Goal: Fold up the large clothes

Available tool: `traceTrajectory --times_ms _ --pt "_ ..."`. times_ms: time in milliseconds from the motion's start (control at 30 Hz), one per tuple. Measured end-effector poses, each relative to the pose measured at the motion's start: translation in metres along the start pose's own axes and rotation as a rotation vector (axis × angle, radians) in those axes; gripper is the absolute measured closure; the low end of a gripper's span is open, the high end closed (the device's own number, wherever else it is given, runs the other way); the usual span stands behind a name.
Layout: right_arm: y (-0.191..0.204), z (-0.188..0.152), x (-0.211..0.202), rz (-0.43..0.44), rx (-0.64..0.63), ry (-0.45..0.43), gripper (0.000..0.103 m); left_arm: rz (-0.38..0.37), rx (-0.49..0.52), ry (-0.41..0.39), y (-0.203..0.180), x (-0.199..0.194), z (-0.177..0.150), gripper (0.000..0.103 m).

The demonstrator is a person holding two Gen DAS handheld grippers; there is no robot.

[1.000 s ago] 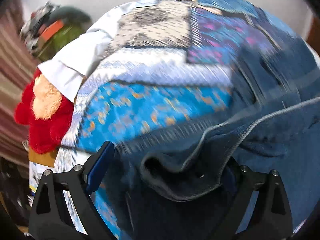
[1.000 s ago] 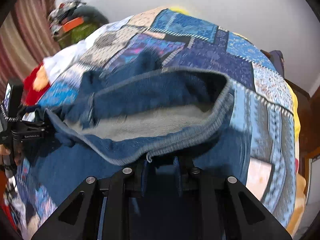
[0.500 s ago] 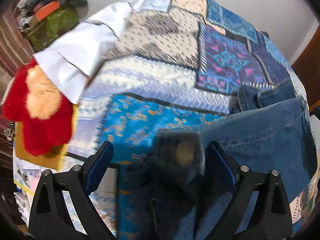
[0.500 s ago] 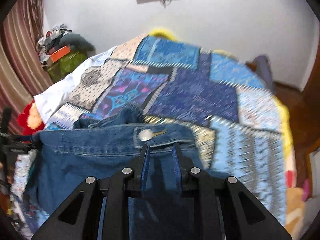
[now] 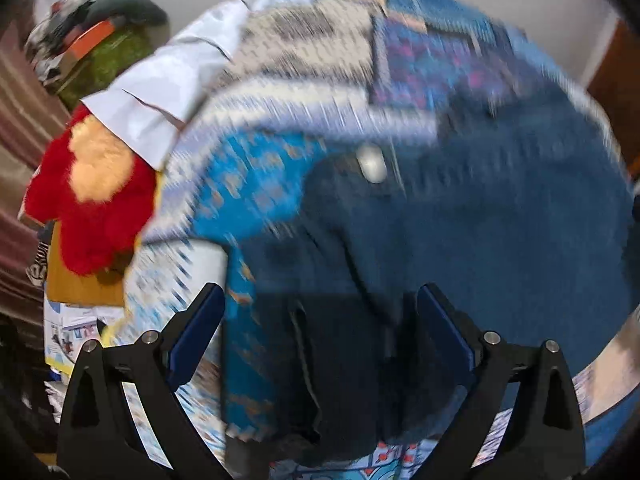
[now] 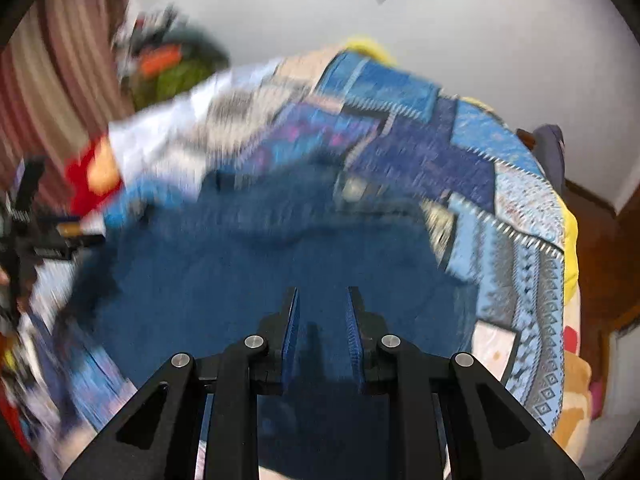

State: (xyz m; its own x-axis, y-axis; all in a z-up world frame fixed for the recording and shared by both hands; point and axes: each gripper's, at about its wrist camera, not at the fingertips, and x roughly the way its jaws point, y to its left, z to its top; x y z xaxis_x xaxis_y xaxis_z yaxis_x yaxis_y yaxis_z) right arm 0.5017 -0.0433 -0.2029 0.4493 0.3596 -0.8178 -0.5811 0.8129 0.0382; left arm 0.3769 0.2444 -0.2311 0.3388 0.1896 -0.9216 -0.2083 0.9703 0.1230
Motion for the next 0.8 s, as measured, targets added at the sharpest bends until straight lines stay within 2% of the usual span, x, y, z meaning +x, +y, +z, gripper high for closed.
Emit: traceTrajectory --times_ms 67,133,167,233,267,300,333,367,467,533,567,600,633,800 --pt "0.013 -0.016 0.023 -0.068 -0.082 0.086 0.085 0.033 0.032 0.017 -0.01 0.011 -0.013 0.005" --pt "0.018 -0.032 0.04 -0.14 -0.135 0.129 0.085 0.067 0.042 0.032 -0.013 0.025 -0.027 0.005" --pt "0.018 -0.039 0.04 -0.155 -0.156 0.103 0.085 0.081 0.035 0.033 -0.01 0.03 -0.033 0.005" --pt "0.014 -0.047 0.036 -0.19 -0.161 0.067 0.085 0.124 0.063 -0.021 -0.01 0.028 -0.046 0.004" --pt "0.01 -0.05 0.035 -0.212 -0.153 0.068 0.079 0.154 0.088 -0.042 -0.013 0.026 -0.051 0.003" --pt "0.007 -0.051 0.033 -0.22 -0.145 0.064 0.064 0.179 0.102 -0.053 -0.014 0.025 -0.056 0.0" --pt "0.001 -0.053 0.03 -0.241 -0.136 0.054 0.053 0.189 0.101 -0.056 -0.014 0.024 -0.06 0.0" --pt "-0.006 -0.056 0.027 -0.263 -0.12 0.044 0.041 0.182 0.088 -0.059 -0.011 0.022 -0.064 0.0" --pt "-0.026 -0.061 0.019 -0.181 -0.049 0.053 0.04 0.159 0.039 -0.068 -0.001 0.013 -0.072 0.0" --pt "-0.031 -0.063 0.013 -0.164 -0.031 0.056 0.039 0.139 0.0 -0.069 0.006 0.008 -0.075 0.0" --pt "-0.032 -0.066 0.007 -0.178 -0.029 0.058 0.034 0.124 -0.023 -0.069 0.01 0.004 -0.078 0.0" --pt "-0.031 -0.069 0.003 -0.203 -0.028 0.06 0.023 0.111 -0.042 -0.069 0.014 0.0 -0.08 0.0" --pt "-0.032 -0.071 -0.002 -0.228 -0.025 0.059 0.019 0.102 -0.056 -0.066 0.017 -0.001 -0.08 0.0" --pt "-0.052 -0.082 -0.031 -0.202 0.052 0.062 0.016 0.086 -0.115 -0.071 0.027 -0.022 -0.089 0.0"
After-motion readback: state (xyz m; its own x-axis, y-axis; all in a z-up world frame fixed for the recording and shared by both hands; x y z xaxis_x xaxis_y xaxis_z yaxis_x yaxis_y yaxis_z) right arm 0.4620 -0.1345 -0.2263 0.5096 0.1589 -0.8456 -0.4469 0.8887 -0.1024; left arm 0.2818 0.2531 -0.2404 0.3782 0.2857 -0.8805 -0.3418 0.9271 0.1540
